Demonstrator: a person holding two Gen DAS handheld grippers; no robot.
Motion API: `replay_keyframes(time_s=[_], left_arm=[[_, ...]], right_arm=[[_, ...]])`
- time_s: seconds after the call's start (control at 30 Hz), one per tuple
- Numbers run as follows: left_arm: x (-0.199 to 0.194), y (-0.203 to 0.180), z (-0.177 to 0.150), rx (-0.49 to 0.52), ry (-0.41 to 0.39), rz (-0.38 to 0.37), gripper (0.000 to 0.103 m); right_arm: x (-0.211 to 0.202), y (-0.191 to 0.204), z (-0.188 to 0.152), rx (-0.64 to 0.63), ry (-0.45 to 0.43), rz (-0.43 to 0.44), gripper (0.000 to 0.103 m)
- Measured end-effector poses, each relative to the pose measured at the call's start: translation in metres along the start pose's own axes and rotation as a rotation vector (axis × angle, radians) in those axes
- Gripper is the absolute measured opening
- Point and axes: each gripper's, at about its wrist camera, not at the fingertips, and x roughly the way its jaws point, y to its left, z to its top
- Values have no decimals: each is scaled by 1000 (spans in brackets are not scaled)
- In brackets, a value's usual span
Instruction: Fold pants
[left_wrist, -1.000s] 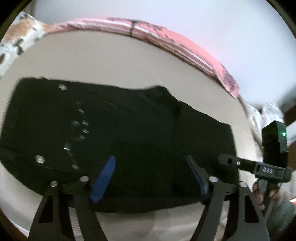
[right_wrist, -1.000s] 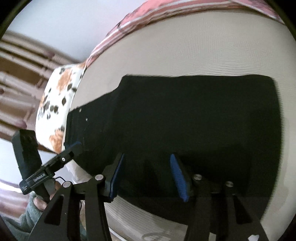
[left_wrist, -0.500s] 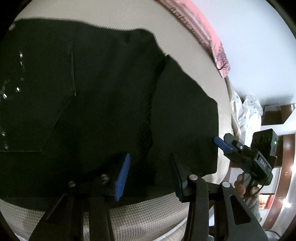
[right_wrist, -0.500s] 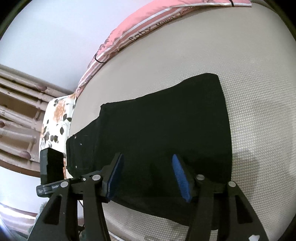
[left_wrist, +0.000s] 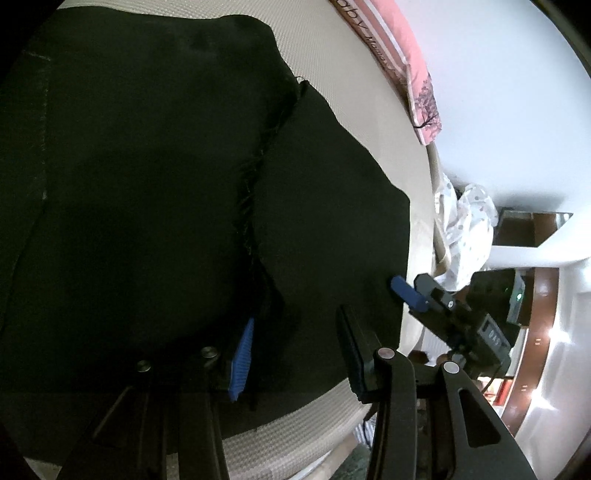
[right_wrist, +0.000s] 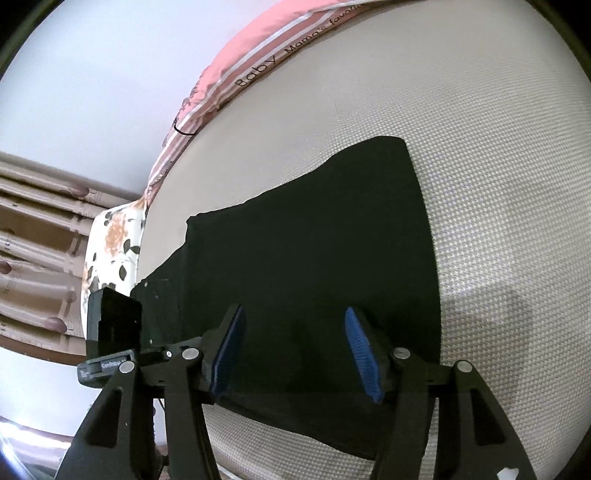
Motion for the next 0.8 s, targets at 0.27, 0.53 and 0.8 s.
replay_keyframes(time_s=[0.27, 0.53, 0.8], left_arm=[[6, -7, 19, 16, -45, -13, 44], [8, -2, 8, 34, -90, 39, 10], [4, -3, 3, 45, -131, 46, 3]], right_arm=[[3, 3, -2, -8, 0, -16, 55], [3, 1, -2, -5, -6, -19, 56], [-1, 2, -6, 5, -10, -19, 56]])
